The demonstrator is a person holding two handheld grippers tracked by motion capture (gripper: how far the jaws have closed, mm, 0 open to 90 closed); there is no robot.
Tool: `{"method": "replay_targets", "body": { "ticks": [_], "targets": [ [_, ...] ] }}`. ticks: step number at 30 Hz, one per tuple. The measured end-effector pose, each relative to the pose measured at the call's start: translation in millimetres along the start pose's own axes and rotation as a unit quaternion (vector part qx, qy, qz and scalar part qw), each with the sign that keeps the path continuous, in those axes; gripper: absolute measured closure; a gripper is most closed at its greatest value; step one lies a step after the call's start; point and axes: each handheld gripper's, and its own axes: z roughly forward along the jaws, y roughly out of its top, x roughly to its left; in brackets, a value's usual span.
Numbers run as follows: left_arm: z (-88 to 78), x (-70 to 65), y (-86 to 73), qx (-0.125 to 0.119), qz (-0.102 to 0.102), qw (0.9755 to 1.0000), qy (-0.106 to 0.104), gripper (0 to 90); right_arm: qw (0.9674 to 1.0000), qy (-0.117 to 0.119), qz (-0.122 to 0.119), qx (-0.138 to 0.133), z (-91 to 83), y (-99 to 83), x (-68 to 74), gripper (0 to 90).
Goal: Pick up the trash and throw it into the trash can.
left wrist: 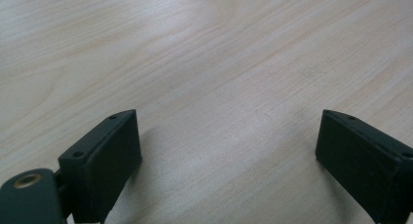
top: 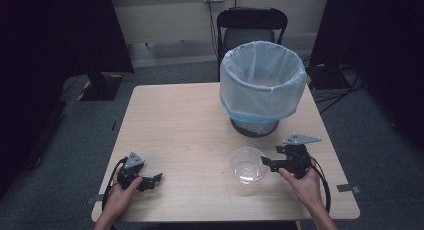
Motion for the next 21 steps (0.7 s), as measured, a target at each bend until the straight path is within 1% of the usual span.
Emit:
{"method": "replay_targets", "body": {
  "ticks": [1,2,3,4,5,6,7,8,9,10,11,13,14,15,16,18,21],
  "targets": [
    [0.0,0.0,0.0,0.000,0.000,1.0000,0.000,8.7,1.0000,0.000,0.000,0.000,0.0,0.0,0.0,20.3],
    [0.0,0.0,0.0,0.000,0.000,1.0000,0.000,8.7,0.9999,0.013,0.000,0.008,4.7,1.3,1.2,19.1],
    [0.0,0.0,0.0,0.000,0.000,1.0000,0.000,8.7,0.9999,0.013,0.000,0.008,4.7,1.3,1.2,19.1],
    [0.0,0.0,0.0,0.000,0.000,1.0000,0.000,8.7,0.9996,0.027,0.003,0.011,7.5,1.3,1.4,19.1],
    [0.0,0.0,0.0,0.000,0.000,1.0000,0.000,8.7,0.9996,0.027,0.003,0.011,7.5,1.3,1.4,19.1],
    [0.0,0.0,0.0,0.000,0.000,1.0000,0.000,8.7,0.9991,0.038,0.005,0.015,9.7,0.3,1.6,19.0],
    [0.0,0.0,0.0,0.000,0.000,1.0000,0.000,8.7,0.9991,0.038,0.005,0.015,9.7,0.3,1.6,19.0],
    [0.0,0.0,0.0,0.000,0.000,1.0000,0.000,8.7,0.9986,0.047,0.009,0.020,11.6,-1.4,2.1,19.5],
    [0.0,0.0,0.0,0.000,0.000,1.0000,0.000,8.7,0.9986,0.047,0.009,0.020,11.6,-1.4,2.1,19.5],
    [0.0,0.0,0.0,0.000,0.000,1.0000,0.000,8.7,0.9979,0.058,0.012,0.026,15.4,-3.8,3.4,21.0],
    [0.0,0.0,0.0,0.000,0.000,1.0000,0.000,8.7,0.9979,0.058,0.012,0.026,15.4,-3.8,3.4,21.0],
    [0.0,0.0,0.0,0.000,0.000,1.0000,0.000,8.7,0.9965,0.077,0.020,0.028,19.5,-6.2,4.6,22.0],
    [0.0,0.0,0.0,0.000,0.000,1.0000,0.000,8.7,0.9959,0.082,0.023,0.029,20.4,-6.5,5.0,22.1],
    [0.0,0.0,0.0,0.000,0.000,1.0000,0.000,8.7,0.9959,0.082,0.023,0.029,20.4,-6.5,5.0,22.1],
    [0.0,0.0,0.0,0.000,0.000,1.0000,0.000,8.7,0.9954,0.088,0.025,0.029,21.4,-7.0,4.8,23.0],
    [-0.1,0.1,0.0,0.000,0.001,1.0000,0.000,8.7,0.9940,0.102,0.031,0.024,22.1,-8.6,6.5,29.0],
    [0.0,0.0,0.0,0.000,0.000,1.0000,0.000,8.7,0.9946,0.096,0.032,0.025,21.6,-8.3,8.0,30.0]
  ]
}}
